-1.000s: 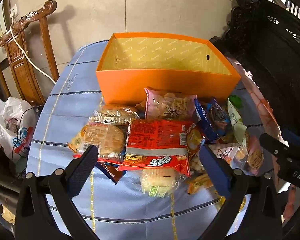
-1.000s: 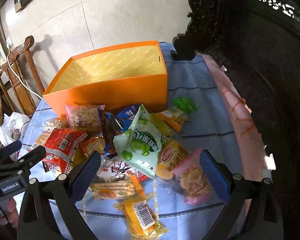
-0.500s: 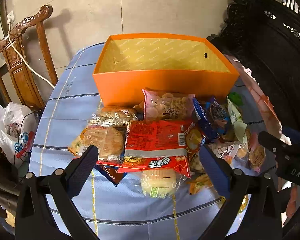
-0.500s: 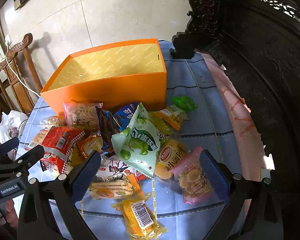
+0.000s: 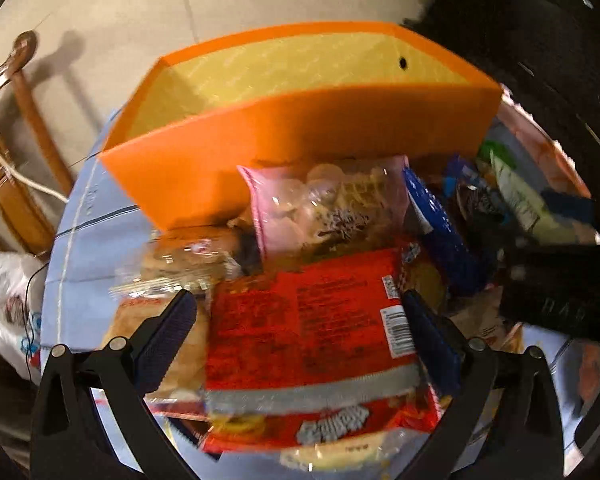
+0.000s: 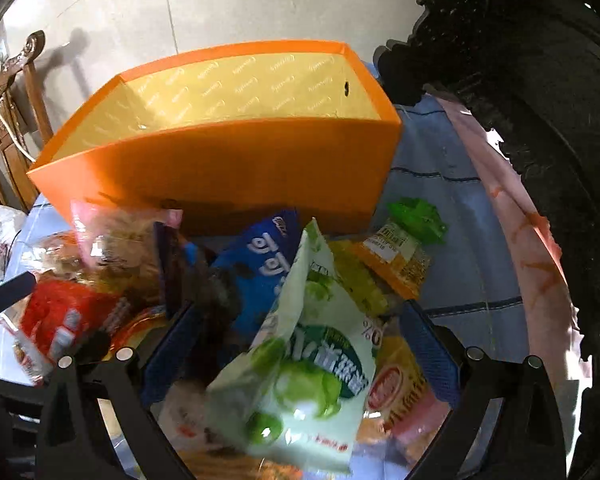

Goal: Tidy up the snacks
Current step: 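Grasp the red snack bag with the left tool while the right tool grasps the green-white bag, then carry both bags over the orange box and open both tools to drop them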

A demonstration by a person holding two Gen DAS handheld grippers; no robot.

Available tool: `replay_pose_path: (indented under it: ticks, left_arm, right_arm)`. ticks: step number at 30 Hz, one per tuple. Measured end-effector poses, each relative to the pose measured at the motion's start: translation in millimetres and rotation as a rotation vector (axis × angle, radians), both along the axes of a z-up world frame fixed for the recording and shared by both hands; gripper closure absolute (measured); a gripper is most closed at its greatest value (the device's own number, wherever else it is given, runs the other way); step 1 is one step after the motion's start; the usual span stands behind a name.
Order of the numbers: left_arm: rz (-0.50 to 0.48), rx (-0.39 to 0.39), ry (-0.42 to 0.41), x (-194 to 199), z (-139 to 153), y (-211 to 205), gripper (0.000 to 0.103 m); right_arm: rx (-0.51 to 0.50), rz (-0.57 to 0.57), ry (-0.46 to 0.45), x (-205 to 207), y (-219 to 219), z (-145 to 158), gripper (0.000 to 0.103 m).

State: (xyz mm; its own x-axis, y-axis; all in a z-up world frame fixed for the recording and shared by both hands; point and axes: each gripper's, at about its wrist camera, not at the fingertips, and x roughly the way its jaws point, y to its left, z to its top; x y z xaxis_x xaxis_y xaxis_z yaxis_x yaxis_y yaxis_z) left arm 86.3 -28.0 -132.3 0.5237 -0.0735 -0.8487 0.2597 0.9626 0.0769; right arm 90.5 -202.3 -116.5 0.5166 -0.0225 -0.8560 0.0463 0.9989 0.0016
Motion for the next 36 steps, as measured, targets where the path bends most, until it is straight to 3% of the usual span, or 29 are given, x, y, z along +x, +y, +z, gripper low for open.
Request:
replay_pose_path:
  ticks: [3, 5, 6, 8, 10, 13, 16, 19, 23, 27, 31, 36]
  left_arm:
    - [-0.005, -0.037, 0.011, 3.4, -10.9, 0.7, 0.004]
    - [0.012, -0.088, 0.018, 5.6, -14.3, 6.2, 0.004]
    - [0.018, -0.137, 0.026, 6.7, -17.2, 11.2, 0.013]
    - [0.006, -0.198, 0.046, 5.6, -18.4, 16.2, 0.027]
    - [-0.007, -0.178, 0.04, 3.6, -16.9, 15.7, 0.03]
    - [-0.004, -0.173, 0.032, -3.0, -8.3, 16.0, 0.031]
    - [-0.017, -0.225, -0.006, -11.3, 15.3, 16.1, 0.031]
    - [-0.042, -0.206, -0.055, -15.6, 34.0, 11.3, 0.031]
    - [-0.049, -0.254, -0.079, -21.2, 55.5, 12.7, 0.031]
    - [-0.07, -0.249, -0.104, -22.7, 73.5, 11.9, 0.031]
    - [-0.09, -0.293, -0.108, -16.8, 94.7, 14.0, 0.031]
    - [-0.08, -0.248, -0.172, 17.2, 113.7, 17.1, 0.03]
  right_arm:
    - [0.031, 0.004, 0.002, 2.9, -4.8, -1.7, 0.004]
    - [0.049, 0.044, -0.001, 1.9, 0.1, 3.1, 0.033]
    - [0.027, 0.042, -0.009, 2.3, 3.5, 5.9, 0.041]
    - [-0.038, 0.056, -0.03, -0.2, 11.1, 13.5, 0.083]
    - [-0.064, 0.031, -0.021, -3.2, 9.6, 18.4, 0.092]
    - [-0.042, 0.012, -0.038, -11.7, 1.1, 31.9, 0.096]
    - [-0.014, -0.002, -0.064, -22.7, -12.0, 47.1, 0.098]
    - [0.041, -0.023, -0.074, -32.8, -22.9, 59.4, 0.098]
    - [0.089, -0.035, -0.12, -43.0, -30.6, 78.8, 0.098]
    - [0.134, -0.043, -0.166, -43.8, -36.3, 97.0, 0.098]
    - [0.136, 0.004, -0.249, -34.1, -28.5, 128.6, 0.098]
    - [0.133, 0.086, -0.338, 6.8, -11.1, 162.0, 0.098]
